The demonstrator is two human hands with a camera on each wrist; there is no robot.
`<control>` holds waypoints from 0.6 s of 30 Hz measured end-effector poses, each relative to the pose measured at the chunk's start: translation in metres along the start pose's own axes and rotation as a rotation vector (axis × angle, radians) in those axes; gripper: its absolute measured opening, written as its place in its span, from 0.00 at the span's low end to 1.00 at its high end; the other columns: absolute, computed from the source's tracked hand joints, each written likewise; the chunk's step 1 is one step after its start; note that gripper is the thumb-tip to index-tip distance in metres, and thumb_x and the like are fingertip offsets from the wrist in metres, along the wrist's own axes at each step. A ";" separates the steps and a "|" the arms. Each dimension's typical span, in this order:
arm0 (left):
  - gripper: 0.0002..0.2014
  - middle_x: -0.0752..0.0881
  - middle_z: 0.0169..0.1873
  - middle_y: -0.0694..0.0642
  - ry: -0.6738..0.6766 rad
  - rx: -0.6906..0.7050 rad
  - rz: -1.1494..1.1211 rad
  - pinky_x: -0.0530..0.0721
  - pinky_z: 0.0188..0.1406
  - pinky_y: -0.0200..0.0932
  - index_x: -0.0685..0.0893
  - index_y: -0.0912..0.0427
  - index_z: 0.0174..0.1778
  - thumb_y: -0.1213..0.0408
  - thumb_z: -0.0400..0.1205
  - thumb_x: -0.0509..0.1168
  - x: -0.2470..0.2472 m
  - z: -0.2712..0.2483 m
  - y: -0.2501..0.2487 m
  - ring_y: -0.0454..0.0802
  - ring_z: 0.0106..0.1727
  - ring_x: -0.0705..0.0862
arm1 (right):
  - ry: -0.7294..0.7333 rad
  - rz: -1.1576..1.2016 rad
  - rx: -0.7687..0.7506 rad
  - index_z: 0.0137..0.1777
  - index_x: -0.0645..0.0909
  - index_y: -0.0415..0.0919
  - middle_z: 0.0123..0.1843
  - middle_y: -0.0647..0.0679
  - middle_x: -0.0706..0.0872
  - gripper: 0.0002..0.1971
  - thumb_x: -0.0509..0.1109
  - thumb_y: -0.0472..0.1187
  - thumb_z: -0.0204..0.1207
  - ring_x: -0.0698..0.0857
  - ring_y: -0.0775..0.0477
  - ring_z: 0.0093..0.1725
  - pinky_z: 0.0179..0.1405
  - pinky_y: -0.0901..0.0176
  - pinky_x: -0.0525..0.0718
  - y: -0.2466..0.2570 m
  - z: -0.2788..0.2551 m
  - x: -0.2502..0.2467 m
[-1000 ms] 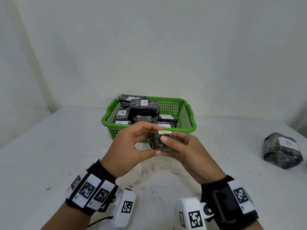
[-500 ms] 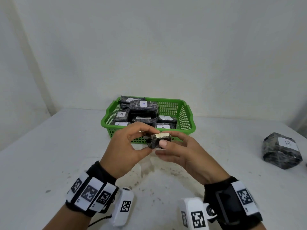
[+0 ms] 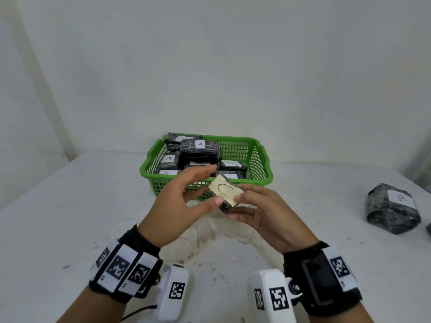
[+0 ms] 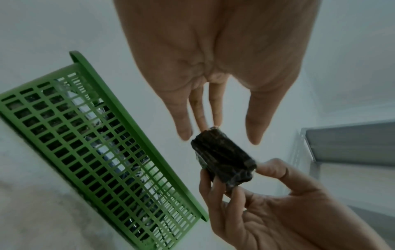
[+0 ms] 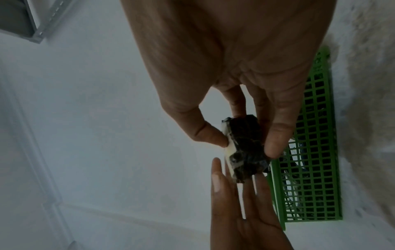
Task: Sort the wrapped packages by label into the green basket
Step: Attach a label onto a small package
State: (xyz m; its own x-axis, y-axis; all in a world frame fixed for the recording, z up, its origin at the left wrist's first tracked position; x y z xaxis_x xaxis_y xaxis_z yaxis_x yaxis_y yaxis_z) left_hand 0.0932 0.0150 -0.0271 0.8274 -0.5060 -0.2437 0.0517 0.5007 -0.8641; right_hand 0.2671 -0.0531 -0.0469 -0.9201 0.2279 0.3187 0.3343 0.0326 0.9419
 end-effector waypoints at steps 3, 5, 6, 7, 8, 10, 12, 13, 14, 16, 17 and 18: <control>0.23 0.90 0.62 0.45 -0.009 -0.117 -0.024 0.88 0.64 0.48 0.84 0.50 0.71 0.60 0.78 0.75 -0.001 0.001 0.006 0.43 0.63 0.89 | -0.029 -0.052 -0.015 0.64 0.84 0.31 0.50 0.37 0.92 0.14 0.67 0.24 0.81 0.89 0.41 0.40 0.42 0.53 0.91 -0.002 0.003 0.000; 0.20 0.91 0.59 0.45 -0.065 -0.145 -0.006 0.89 0.59 0.46 0.86 0.50 0.67 0.62 0.78 0.76 -0.002 0.001 0.008 0.45 0.56 0.91 | -0.041 -0.080 -0.021 0.65 0.84 0.31 0.51 0.37 0.92 0.14 0.68 0.26 0.82 0.89 0.39 0.44 0.48 0.48 0.91 -0.003 0.005 0.001; 0.19 0.92 0.57 0.45 -0.094 -0.157 -0.008 0.90 0.56 0.43 0.87 0.50 0.64 0.63 0.77 0.77 -0.003 0.001 0.009 0.45 0.54 0.92 | -0.044 -0.077 -0.022 0.66 0.85 0.31 0.51 0.37 0.93 0.13 0.69 0.27 0.82 0.90 0.37 0.46 0.50 0.46 0.92 -0.003 0.005 0.002; 0.18 0.92 0.56 0.45 -0.116 -0.169 -0.017 0.90 0.53 0.41 0.88 0.50 0.62 0.64 0.76 0.78 -0.003 0.001 0.010 0.45 0.52 0.92 | -0.044 -0.070 -0.025 0.66 0.85 0.31 0.52 0.37 0.93 0.13 0.70 0.28 0.83 0.92 0.35 0.47 0.51 0.44 0.93 -0.004 0.005 0.003; 0.17 0.92 0.56 0.46 -0.128 -0.180 -0.029 0.90 0.52 0.40 0.88 0.50 0.60 0.64 0.75 0.79 -0.002 0.001 0.010 0.45 0.51 0.92 | -0.044 -0.065 -0.032 0.66 0.85 0.31 0.54 0.36 0.94 0.12 0.71 0.29 0.83 0.93 0.33 0.50 0.52 0.43 0.93 -0.004 0.006 0.004; 0.16 0.92 0.54 0.48 -0.139 -0.203 -0.051 0.91 0.52 0.44 0.88 0.52 0.58 0.64 0.75 0.79 0.000 0.001 0.012 0.47 0.51 0.93 | -0.046 -0.063 -0.051 0.65 0.84 0.31 0.57 0.33 0.94 0.13 0.74 0.30 0.82 0.94 0.33 0.52 0.51 0.43 0.94 -0.005 0.008 0.006; 0.14 0.93 0.53 0.51 -0.167 -0.227 -0.088 0.92 0.52 0.50 0.87 0.56 0.57 0.64 0.77 0.78 0.000 0.001 0.015 0.50 0.50 0.93 | -0.048 -0.070 -0.066 0.64 0.85 0.29 0.57 0.31 0.93 0.13 0.76 0.30 0.80 0.94 0.35 0.51 0.49 0.45 0.95 -0.003 0.011 0.006; 0.13 0.93 0.53 0.53 -0.189 -0.238 -0.118 0.92 0.52 0.51 0.87 0.59 0.57 0.66 0.78 0.77 0.000 0.002 0.016 0.52 0.50 0.94 | -0.046 -0.080 -0.071 0.64 0.85 0.27 0.57 0.30 0.93 0.14 0.76 0.31 0.80 0.94 0.36 0.51 0.50 0.45 0.95 -0.002 0.013 0.006; 0.12 0.93 0.52 0.56 -0.212 -0.248 -0.152 0.93 0.51 0.51 0.86 0.61 0.57 0.67 0.78 0.76 -0.001 0.003 0.017 0.53 0.49 0.94 | -0.046 -0.093 -0.073 0.64 0.85 0.26 0.57 0.30 0.93 0.16 0.77 0.32 0.79 0.93 0.37 0.51 0.53 0.44 0.93 0.000 0.016 0.006; 0.12 0.92 0.52 0.59 -0.243 -0.261 -0.212 0.93 0.47 0.48 0.85 0.65 0.56 0.71 0.79 0.75 -0.002 0.005 0.016 0.53 0.48 0.94 | -0.055 -0.115 -0.075 0.65 0.84 0.25 0.57 0.30 0.93 0.19 0.80 0.34 0.78 0.93 0.37 0.50 0.58 0.41 0.90 0.004 0.023 0.006; 0.11 0.91 0.51 0.60 -0.254 -0.265 -0.233 0.93 0.46 0.47 0.85 0.66 0.56 0.72 0.79 0.75 -0.003 0.007 0.016 0.52 0.48 0.94 | -0.058 -0.123 -0.076 0.66 0.84 0.24 0.57 0.30 0.93 0.20 0.80 0.34 0.77 0.94 0.38 0.49 0.58 0.41 0.91 0.005 0.026 0.007; 0.11 0.91 0.51 0.60 -0.265 -0.272 -0.244 0.93 0.45 0.46 0.85 0.67 0.56 0.73 0.79 0.75 -0.005 0.009 0.017 0.52 0.47 0.93 | -0.056 -0.132 -0.075 0.66 0.84 0.24 0.57 0.30 0.94 0.20 0.80 0.33 0.77 0.94 0.39 0.48 0.55 0.44 0.92 0.007 0.030 0.008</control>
State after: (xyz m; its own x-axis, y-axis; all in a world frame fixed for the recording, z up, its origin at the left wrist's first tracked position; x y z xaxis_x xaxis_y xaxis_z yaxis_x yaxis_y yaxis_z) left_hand 0.0951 0.0320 -0.0364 0.9255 -0.3717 0.0723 0.1439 0.1684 -0.9752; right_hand 0.2679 -0.0218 -0.0405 -0.9414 0.2805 0.1871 0.1932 -0.0061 0.9811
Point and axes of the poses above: each hand's wrist, its own z-axis towards the middle knuckle, its own x-axis out of the palm, y = z × x, the point moved 4 cm from there along z, towards the middle knuckle
